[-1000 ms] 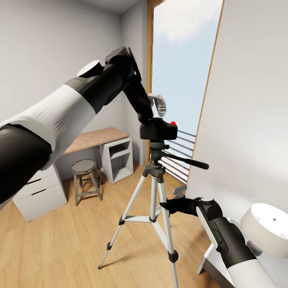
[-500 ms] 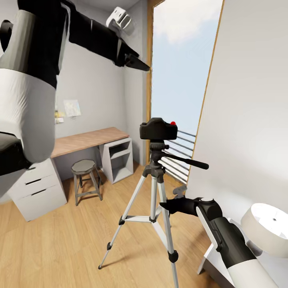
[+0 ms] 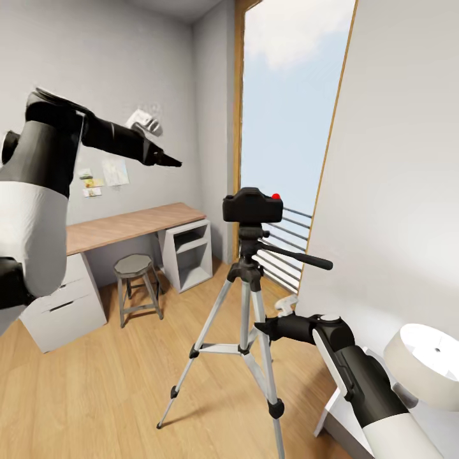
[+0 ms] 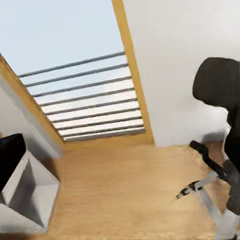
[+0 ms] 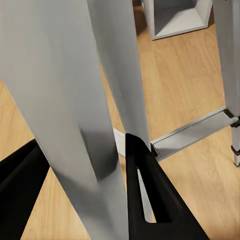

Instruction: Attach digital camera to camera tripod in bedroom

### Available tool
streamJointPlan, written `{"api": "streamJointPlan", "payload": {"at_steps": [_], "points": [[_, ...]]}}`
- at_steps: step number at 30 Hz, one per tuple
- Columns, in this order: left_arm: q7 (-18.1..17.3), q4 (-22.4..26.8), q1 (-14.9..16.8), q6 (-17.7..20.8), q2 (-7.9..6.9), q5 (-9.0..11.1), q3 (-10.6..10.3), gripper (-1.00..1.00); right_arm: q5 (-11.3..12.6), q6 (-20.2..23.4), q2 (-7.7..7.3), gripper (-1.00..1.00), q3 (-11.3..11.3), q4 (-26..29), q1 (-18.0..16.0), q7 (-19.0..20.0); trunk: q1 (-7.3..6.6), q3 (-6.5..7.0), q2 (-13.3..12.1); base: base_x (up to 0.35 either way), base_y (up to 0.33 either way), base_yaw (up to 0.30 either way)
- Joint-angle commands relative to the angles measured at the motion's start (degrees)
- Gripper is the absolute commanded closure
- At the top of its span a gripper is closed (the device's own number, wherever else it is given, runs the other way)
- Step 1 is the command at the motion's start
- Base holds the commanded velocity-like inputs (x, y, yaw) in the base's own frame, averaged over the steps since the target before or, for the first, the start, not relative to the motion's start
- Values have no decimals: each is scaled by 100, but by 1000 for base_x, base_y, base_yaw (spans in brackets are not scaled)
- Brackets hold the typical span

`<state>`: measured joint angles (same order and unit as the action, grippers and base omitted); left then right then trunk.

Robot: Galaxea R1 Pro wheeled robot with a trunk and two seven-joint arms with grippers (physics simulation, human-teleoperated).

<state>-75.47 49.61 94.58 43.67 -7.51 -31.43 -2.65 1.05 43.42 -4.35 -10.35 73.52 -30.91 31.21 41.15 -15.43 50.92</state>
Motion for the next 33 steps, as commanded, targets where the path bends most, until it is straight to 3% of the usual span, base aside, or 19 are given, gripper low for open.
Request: {"api": "streamJointPlan", "payload": {"at_steps": [1,3,4,10,11,13,17,18,19,24,25,28,32,33], "points": [[161,-53,-181,96,-64,-66,-2,-100,-28,41,-5,100,-7,-18,-3,8,1,-8,7,0,0,0],[576,-218,-571,217,-176,-116,2,-100,-29,45,-5,100,-7,-20,-3,8,1,-8,7,0,0,0],[1004,-446,-972,388,-265,-145,6,-100,-28,48,-5,100,-8,-21,-3,8,1,-8,7,0,0,0],[2277,-1496,-2093,695,-376,-138,20,-100,-17,45,-7,100,-5,-17,-3,8,1,-8,7,0,0,0],[2651,-1948,-2436,629,-387,-111,24,-100,-14,45,-9,100,-4,-19,-3,8,1,-8,7,0,0,0],[2992,-2422,-2769,411,-395,-57,33,-100,-12,44,-11,100,-4,-20,-3,7,1,-8,7,0,0,0],[3532,-3412,-3382,-512,-410,237,63,-100,-10,44,-14,100,-3,-21,-3,2,1,-8,7,0,0,0],[3731,-3925,-3675,-1128,-421,528,100,-100,-10,42,-17,100,-3,-22,-3,1,1,-8,7,0,0,0],[3816,-4146,-3822,-1441,-429,710,118,-100,-9,39,-18,100,-3,-22,-3,1,1,-8,7,0,0,0],[4079,-4695,-4760,-2920,-547,1810,175,-100,-10,14,-23,100,-2,-25,-3,-4,1,-8,7,0,0,0],[4130,-4788,-5221,-3414,-597,2290,187,-100,-10,9,-26,100,-2,-26,-3,-5,1,-8,7,0,0,0],[4198,-4868,-5879,-4005,-643,3030,199,-100,-9,0,-43,100,-2,-29,-3,-9,1,-8,7,0,0,0],[4349,-4921,-6557,-4451,-653,3985,207,-100,-9,-5,-61,100,-2,-41,-3,-17,1,-8,7,0,0,0],[4480,-4933,-6806,-4563,-636,4365,209,-100,-9,-10,-66,100,-2,-68,-3,-21,1,-8,7,0,0,0]]}}
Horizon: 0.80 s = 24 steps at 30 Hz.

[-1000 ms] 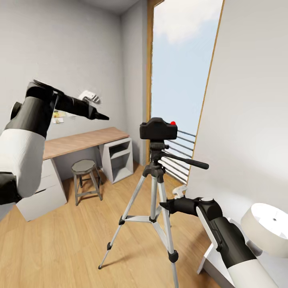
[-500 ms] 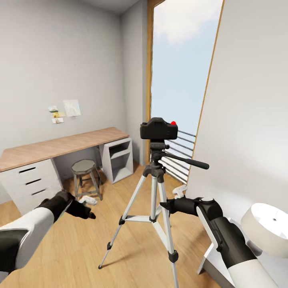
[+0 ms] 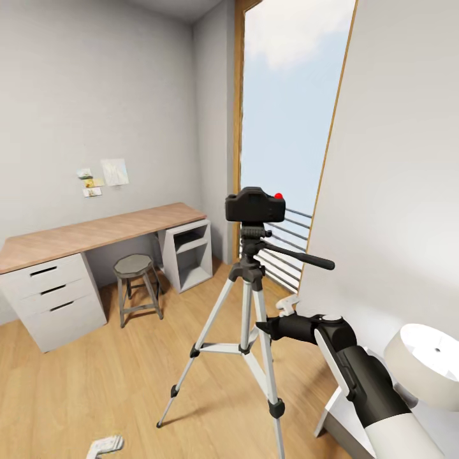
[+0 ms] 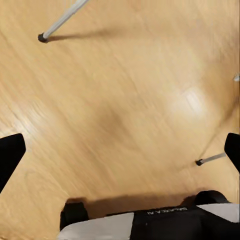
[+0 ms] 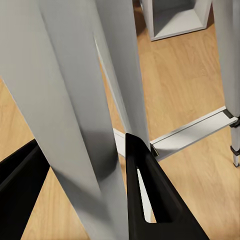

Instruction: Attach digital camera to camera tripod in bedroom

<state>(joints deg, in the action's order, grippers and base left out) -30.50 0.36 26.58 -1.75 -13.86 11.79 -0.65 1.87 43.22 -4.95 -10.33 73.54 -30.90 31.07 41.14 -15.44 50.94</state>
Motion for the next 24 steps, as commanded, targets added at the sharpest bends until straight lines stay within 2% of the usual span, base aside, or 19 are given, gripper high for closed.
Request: {"api": "streamJointPlan", "payload": {"at_steps": [1,3,6,7,11,12,19,20,24], "points": [[67,-13,-113,-61,10,190,10,-100,-91,9,-6,100,-4,-87,-3,-8,2,-7,4,0,0,0],[270,-21,-290,-118,34,406,11,-100,-91,7,-6,100,-4,-123,-3,-10,2,-7,4,0,0,0],[650,-28,-464,-164,84,597,12,-100,-91,2,-8,100,-4,-168,-3,-12,2,-7,4,0,0,0],[944,-31,-534,-175,139,674,12,-100,-91,2,-9,100,-4,-174,-3,-12,2,-7,4,0,0,0],[1644,-38,-636,-116,300,766,12,-100,-91,2,-8,100,0,-192,-3,-15,2,-7,4,0,0,0],[2088,-40,-700,-13,409,790,12,-100,-91,3,-8,100,2,-198,-3,-15,2,-7,4,0,0,0],[3672,-44,-888,413,798,842,20,-100,-87,8,-8,100,4,-207,-3,-14,2,-7,4,0,0,0],[3831,-44,-945,451,845,876,20,-100,-89,11,-7,100,4,-207,-3,-13,2,-7,4,0,0,0],[3992,-44,-1042,487,904,1052,26,-100,-90,18,-7,100,3,-208,-3,-13,2,-7,4,0,0,0]]}}
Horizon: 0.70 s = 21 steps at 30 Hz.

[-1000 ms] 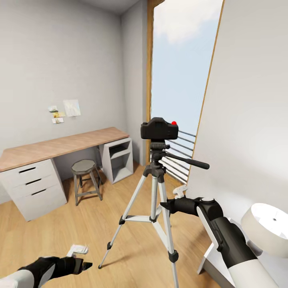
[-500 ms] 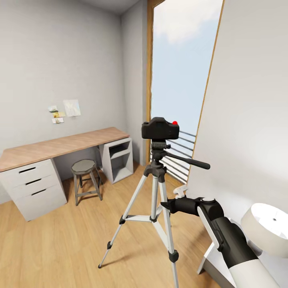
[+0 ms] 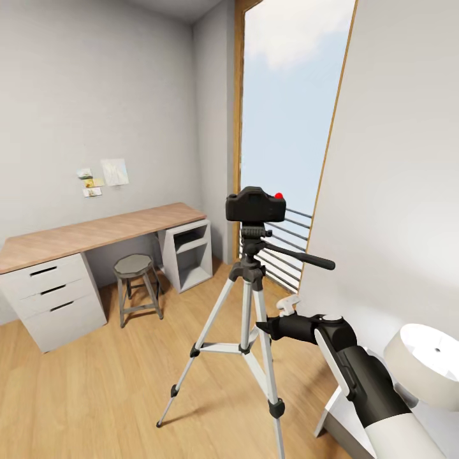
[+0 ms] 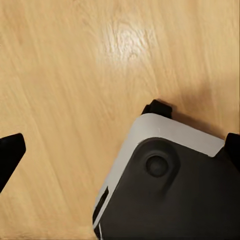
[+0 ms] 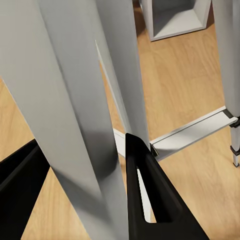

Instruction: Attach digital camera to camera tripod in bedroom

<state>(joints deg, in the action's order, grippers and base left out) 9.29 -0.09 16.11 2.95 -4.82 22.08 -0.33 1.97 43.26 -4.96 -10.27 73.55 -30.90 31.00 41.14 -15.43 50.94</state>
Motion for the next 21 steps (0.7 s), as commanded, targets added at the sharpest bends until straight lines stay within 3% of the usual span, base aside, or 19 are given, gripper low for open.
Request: {"api": "streamJointPlan", "payload": {"at_steps": [1,6,12,13,21], "points": [[36,0,-20,18,11,94,-6,-100,-99,14,-6,100,-5,-210,-4,-6,1,-8,4,0,0,0],[35,5,-123,-48,73,622,-7,-100,-106,8,-6,100,-9,-205,-4,-6,1,-8,4,0,0,0],[-62,8,-153,-75,137,981,-5,-100,-122,4,-7,100,-10,-202,-4,-6,1,-8,4,0,0,0],[-68,8,-155,-77,141,1003,-4,-100,-123,3,-8,-100,-10,-202,-4,-6,1,-8,4,0,0,0],[-92,9,-161,-105,189,1081,-7,-100,-107,23,-14,-100,-3,-202,-4,-6,1,-8,4,0,0,0]]}}
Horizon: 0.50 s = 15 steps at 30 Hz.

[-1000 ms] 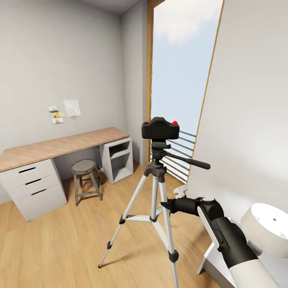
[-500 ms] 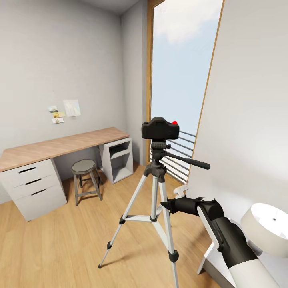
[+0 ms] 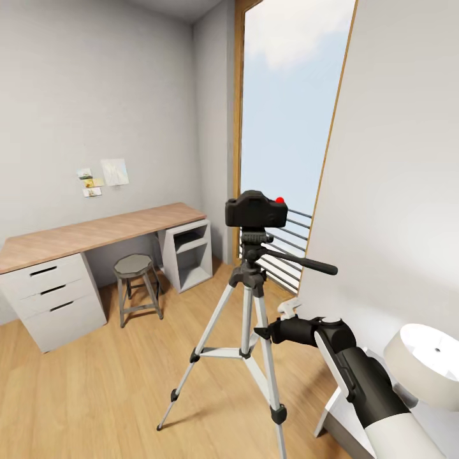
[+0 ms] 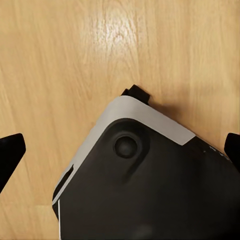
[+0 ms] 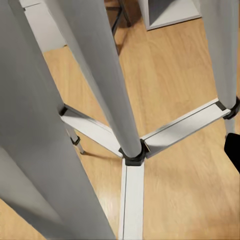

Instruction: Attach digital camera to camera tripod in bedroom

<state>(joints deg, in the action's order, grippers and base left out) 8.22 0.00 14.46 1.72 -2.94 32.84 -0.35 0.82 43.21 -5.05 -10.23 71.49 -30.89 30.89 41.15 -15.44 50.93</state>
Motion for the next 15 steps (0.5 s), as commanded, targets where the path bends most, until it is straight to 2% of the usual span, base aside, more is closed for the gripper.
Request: {"api": "streamJointPlan", "payload": {"at_steps": [1,15], "points": [[15,0,4,15,2,6,-4,-100,7,35,-4,-100,-6,5,-5,5,1,-7,6,0,0,0],[17,-1,4,-2,12,12,-4,-100,-11,88,-11,-100,-5,10,-5,32,1,-7,6,0,0,0]]}}
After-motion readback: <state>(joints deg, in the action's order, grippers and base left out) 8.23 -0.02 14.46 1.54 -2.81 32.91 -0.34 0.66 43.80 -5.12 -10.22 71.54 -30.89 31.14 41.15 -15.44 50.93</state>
